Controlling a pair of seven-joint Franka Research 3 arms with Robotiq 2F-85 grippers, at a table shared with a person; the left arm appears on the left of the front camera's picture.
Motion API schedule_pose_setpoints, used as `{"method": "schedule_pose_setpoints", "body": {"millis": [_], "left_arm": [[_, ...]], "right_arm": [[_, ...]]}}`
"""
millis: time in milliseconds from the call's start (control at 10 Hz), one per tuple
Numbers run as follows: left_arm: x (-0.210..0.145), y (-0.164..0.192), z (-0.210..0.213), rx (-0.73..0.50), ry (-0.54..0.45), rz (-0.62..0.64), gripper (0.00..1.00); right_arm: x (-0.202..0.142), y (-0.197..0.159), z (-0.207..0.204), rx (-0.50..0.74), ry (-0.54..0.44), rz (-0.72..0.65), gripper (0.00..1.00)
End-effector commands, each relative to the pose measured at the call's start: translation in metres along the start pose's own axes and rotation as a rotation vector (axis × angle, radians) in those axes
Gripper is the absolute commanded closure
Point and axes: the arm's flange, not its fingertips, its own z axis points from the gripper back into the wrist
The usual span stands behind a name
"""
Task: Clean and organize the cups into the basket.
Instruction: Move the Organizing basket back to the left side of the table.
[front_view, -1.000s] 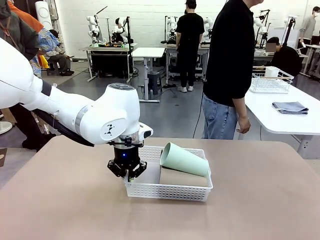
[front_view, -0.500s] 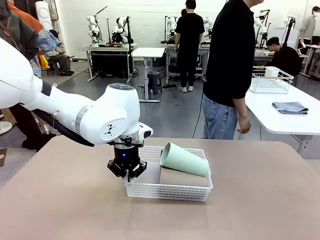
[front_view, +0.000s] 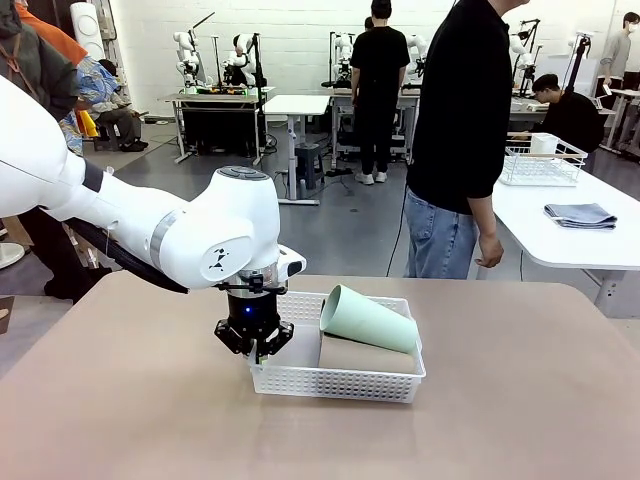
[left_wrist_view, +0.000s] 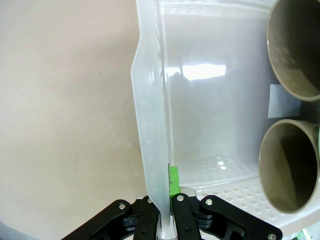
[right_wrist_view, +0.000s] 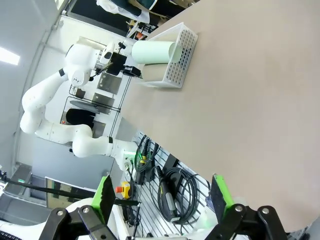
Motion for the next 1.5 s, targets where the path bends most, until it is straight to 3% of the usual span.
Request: {"method": "schedule_pose_setpoints", "body": {"millis": [0, 500, 900, 1100, 1200, 1400], "left_arm": [[0.021, 0.045, -0.003, 0.047, -0.025, 0.100, 0.96], [0.027, 0.229, 0.015, 0.112, 0.005, 0.186, 0.96], [0.029, 0.327, 0.016, 0.214, 0.126, 0.064, 0.96], [0.035, 0.355, 0.020, 0.126, 0.130, 0.023, 0.96], [0.034, 0.350, 0.018, 0.084, 0.101, 0.003, 0.96], [0.029, 0.346, 0.020, 0.147, 0.108, 0.057, 0.96]], "right_arm": [[0.005, -0.002, 0.002, -0.007, -0.005, -0.003, 0.00], [0.005, -0.002, 0.002, -0.007, -0.005, -0.003, 0.00], [0.005, -0.002, 0.002, -0.007, -0.005, -0.003, 0.00], [0.005, -0.002, 0.002, -0.007, -0.005, -0.003, 0.00], [0.005, -0.002, 0.002, -0.007, -0.005, -0.003, 0.00], [0.005, -0.002, 0.002, -0.007, -0.005, -0.003, 0.00]]}}
